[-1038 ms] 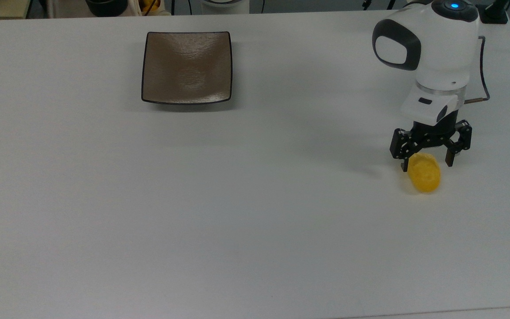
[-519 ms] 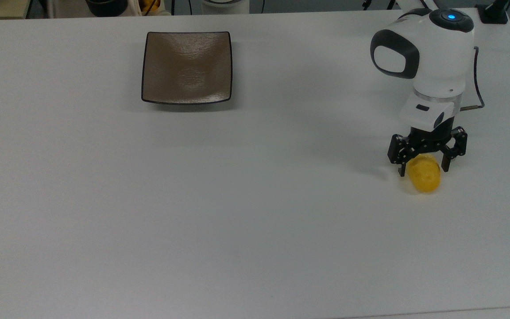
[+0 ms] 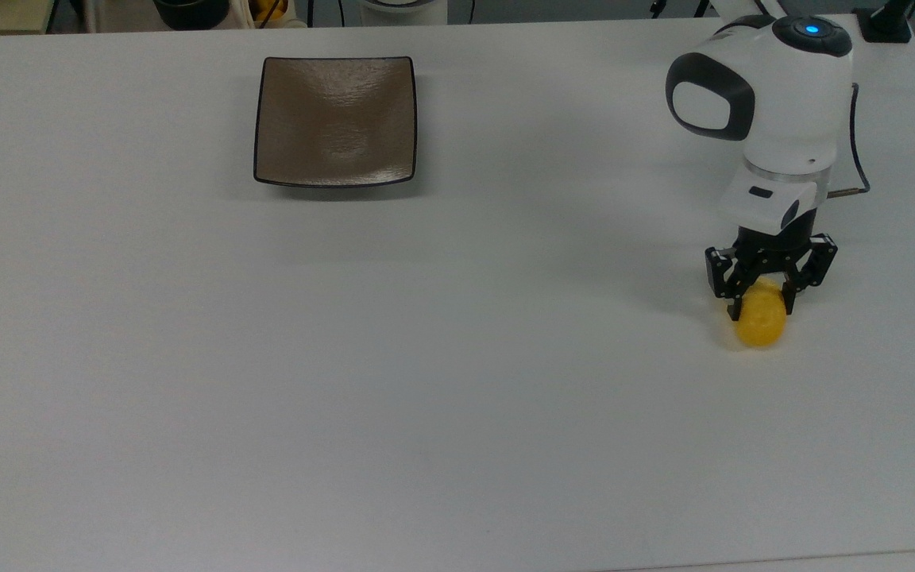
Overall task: Put potatoes on a ceramic plate
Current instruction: 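Lift the grasped yellow potato off the table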
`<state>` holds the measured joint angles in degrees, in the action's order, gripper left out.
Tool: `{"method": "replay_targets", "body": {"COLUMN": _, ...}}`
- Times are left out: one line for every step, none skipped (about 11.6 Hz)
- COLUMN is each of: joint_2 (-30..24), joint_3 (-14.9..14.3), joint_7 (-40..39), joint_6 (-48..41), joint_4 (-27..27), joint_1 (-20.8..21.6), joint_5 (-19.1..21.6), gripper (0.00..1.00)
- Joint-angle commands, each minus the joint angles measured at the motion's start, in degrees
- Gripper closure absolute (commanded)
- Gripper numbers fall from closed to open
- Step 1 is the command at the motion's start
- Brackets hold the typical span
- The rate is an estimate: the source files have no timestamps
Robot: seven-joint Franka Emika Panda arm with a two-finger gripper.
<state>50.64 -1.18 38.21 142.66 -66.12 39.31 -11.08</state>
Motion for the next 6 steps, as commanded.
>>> {"method": "replay_targets", "body": {"joint_2": -2.0, "joint_3": -0.4, "joint_7": 1.7, "joint_6": 1.0, "joint_4": -1.6, "joint_1": 0.8, "joint_5": -1.4, "gripper": 0.72}}
{"method": "replay_targets", "body": {"joint_2": -3.9, "joint_3": -0.4, "joint_7": 1.7, "joint_6": 0.4, "joint_4": -2.4, "joint_1": 0.9, "joint_5": -1.4, "gripper": 0.72}}
{"method": "replay_targets", "body": {"joint_2": -6.1, "joint_3": -0.4, "joint_7": 1.7, "joint_6": 0.0, "joint_4": -3.8, "joint_1": 0.8, "joint_5": -1.4, "gripper": 0.72}}
{"method": "replay_targets", "body": {"joint_2": -9.3, "joint_3": -0.4, "joint_7": 1.6, "joint_6": -1.1, "joint_4": -5.8, "joint_1": 0.4, "joint_5": -1.3, "gripper": 0.72}}
{"method": "replay_targets", "body": {"joint_2": -12.5, "joint_3": -0.4, "joint_7": 1.5, "joint_6": -2.3, "joint_4": -7.3, "joint_1": -0.2, "joint_5": -0.8, "gripper": 0.72}}
{"method": "replay_targets", "body": {"joint_2": -15.8, "joint_3": -0.4, "joint_7": 1.4, "joint_6": -5.1, "joint_4": -8.8, "joint_1": -1.5, "joint_5": -0.3, "gripper": 0.73}}
